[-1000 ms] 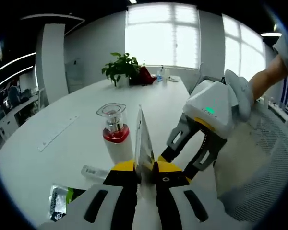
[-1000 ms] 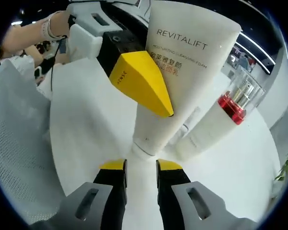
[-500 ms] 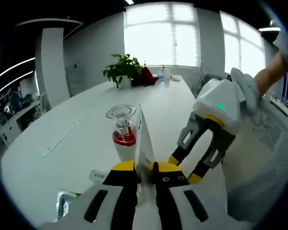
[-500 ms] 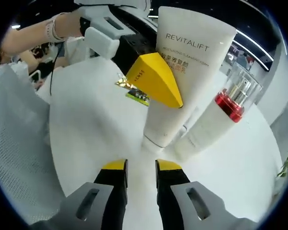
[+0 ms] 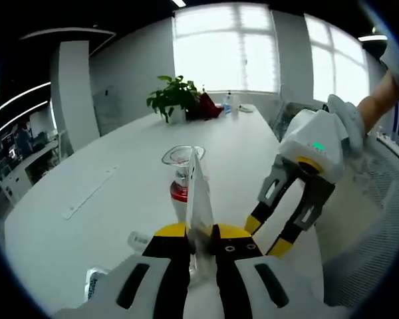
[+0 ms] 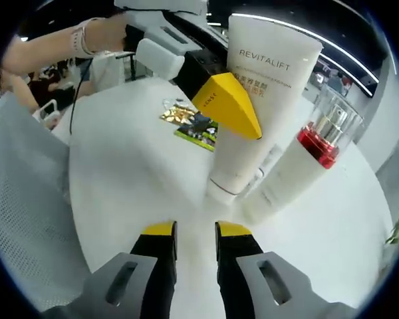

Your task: Arrange the skincare products in the storage area until every visible bottle or jar stands upright without overlapping.

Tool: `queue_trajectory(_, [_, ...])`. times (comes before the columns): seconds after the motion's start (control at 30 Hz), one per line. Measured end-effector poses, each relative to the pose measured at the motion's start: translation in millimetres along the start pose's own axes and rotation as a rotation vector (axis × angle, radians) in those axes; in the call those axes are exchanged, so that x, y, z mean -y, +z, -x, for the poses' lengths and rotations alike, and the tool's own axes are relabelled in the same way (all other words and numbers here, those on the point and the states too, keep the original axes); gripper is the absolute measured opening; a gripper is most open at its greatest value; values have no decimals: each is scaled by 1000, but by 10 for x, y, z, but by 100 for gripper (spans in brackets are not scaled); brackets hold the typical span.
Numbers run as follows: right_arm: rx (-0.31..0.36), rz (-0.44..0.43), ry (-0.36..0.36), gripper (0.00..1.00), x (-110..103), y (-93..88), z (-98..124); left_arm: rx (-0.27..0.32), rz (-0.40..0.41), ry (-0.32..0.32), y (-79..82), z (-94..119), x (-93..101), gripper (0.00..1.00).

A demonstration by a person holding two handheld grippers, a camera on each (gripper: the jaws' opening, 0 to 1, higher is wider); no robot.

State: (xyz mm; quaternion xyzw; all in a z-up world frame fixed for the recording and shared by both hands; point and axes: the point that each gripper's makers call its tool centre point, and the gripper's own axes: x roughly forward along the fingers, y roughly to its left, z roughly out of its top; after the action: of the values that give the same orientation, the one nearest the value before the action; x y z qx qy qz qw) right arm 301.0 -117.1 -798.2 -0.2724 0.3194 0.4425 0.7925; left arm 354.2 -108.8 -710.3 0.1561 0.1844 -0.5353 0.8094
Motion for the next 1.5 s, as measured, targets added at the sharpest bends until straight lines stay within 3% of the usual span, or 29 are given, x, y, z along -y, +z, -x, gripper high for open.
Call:
queue_trajectory(0.57, [-5, 17, -21, 21, 72, 17, 65, -4, -50, -46, 30, -6, 6, 7])
queue_trajectory(0.87, [9, 13, -20, 24, 229, 195, 387, 1, -65, -78, 41, -15, 44, 7])
queue_trajectory(1.17, [25, 65, -28, 24, 443, 468, 748, 1, -112, -125, 55, -28, 106, 7])
queue_trajectory(1.23, [38, 70, -36, 24, 521, 545, 812, 1, -117, -131, 0, -39, -167, 7])
queue_trajectory(1.3, [50, 82, -43, 25, 602, 627, 861, 2, -108, -135, -11, -15, -186, 7])
queue_trajectory(1.37, [51, 105, -44, 25, 622, 706, 917, 2, -110, -145, -391, -121, -1103, 7])
queue_trajectory(1.4, [54, 123, -47, 26, 640, 762, 954, 2, -116, -151, -519, -158, -1409, 7])
queue_trajectory(1.5, [64, 159, -46, 27, 674, 886, 1010, -4, -117, -176, -779, -227, -2028, 7])
